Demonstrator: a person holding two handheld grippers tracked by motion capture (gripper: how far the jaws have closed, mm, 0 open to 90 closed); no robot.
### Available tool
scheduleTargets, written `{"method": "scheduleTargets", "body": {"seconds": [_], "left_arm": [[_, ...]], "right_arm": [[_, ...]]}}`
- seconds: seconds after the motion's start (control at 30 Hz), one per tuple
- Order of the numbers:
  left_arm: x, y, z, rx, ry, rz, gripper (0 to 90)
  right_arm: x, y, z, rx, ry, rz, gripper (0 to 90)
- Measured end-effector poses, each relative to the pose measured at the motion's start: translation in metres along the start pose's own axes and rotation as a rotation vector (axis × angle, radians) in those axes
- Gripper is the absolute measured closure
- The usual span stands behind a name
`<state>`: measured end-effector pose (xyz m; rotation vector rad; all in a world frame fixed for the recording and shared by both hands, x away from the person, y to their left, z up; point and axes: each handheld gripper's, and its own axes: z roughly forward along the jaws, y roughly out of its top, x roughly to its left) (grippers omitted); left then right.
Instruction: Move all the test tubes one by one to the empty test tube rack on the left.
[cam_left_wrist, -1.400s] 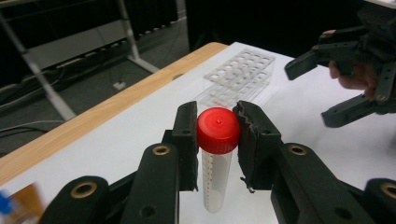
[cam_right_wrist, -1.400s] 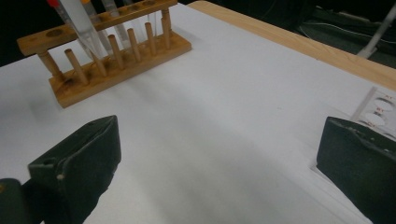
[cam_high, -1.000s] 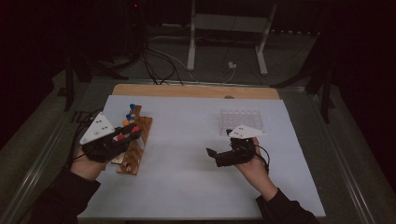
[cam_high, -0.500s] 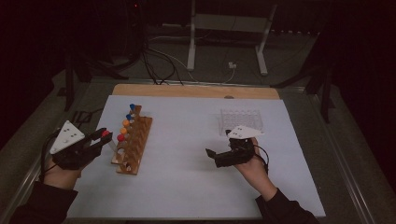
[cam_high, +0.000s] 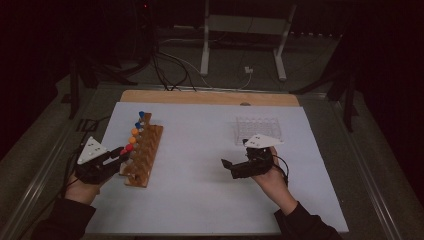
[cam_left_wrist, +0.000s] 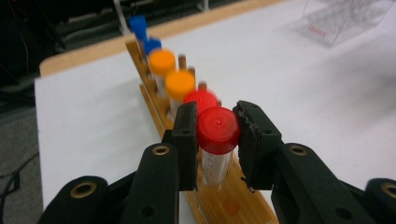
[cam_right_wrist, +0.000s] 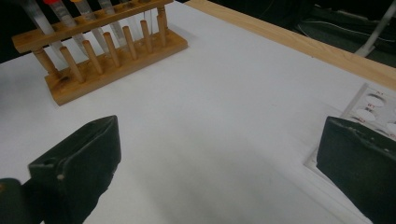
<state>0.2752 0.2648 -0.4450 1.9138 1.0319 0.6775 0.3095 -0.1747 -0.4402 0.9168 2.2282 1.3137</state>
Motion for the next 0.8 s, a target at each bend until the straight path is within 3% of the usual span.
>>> {"method": "scheduleTargets", "body": {"seconds": [0.13, 0.17, 0.27, 0.3, 0.33, 0.4, 0.5, 0.57, 0.63, 0.7, 0.77, 0.8], "left_arm": [[0.0, -0.002, -0.003, -0.023, -0.013, -0.014, 69.7], [-0.001, -0.002, -0.007, -0.041, -0.025, -0.018, 61.7], [-0.013, 0.002, -0.019, -0.065, -0.021, -0.016, 23.6], [-0.018, 0.001, -0.022, -0.081, -0.036, -0.025, 15.8], [-0.024, 0.0, -0.024, -0.102, -0.07, -0.03, 14.7], [-0.037, -0.003, -0.026, -0.137, -0.135, -0.027, 3.3], [-0.058, -0.012, -0.02, -0.189, -0.185, 0.011, 0.9], [-0.07, -0.022, -0.009, -0.192, -0.241, 0.031, 0.5], [-0.082, -0.033, 0.007, -0.138, -0.267, 0.098, 0.5], [-0.088, -0.041, 0.021, -0.09, -0.307, 0.093, 0.5], [-0.094, -0.046, 0.032, -0.048, -0.308, 0.135, 0.5], [-0.094, -0.047, 0.034, -0.039, -0.313, 0.133, 0.5]], "right_arm": [[-0.001, 0.0, -0.001, -0.001, -0.001, 0.005, 0.0], [-0.001, 0.0, -0.001, -0.002, 0.0, 0.005, 0.0], [-0.001, 0.0, -0.002, -0.004, 0.001, 0.002, 0.0], [-0.001, -0.001, -0.003, -0.005, 0.0, 0.001, 0.0], [-0.001, -0.001, -0.004, -0.005, 0.001, 0.001, 0.0], [-0.003, -0.002, -0.004, -0.008, -0.003, 0.005, 0.0], [-0.005, -0.002, -0.005, -0.013, -0.005, 0.009, 0.0], [-0.005, -0.003, -0.004, -0.013, -0.004, 0.011, 0.0], [-0.006, -0.003, -0.003, -0.013, -0.003, 0.014, 0.0], [-0.006, -0.004, -0.003, -0.013, -0.001, 0.011, 0.0], [-0.005, -0.004, -0.003, -0.013, 0.001, 0.011, 0.0], [-0.005, -0.004, -0.003, -0.013, 0.0, 0.008, 0.0]]}}
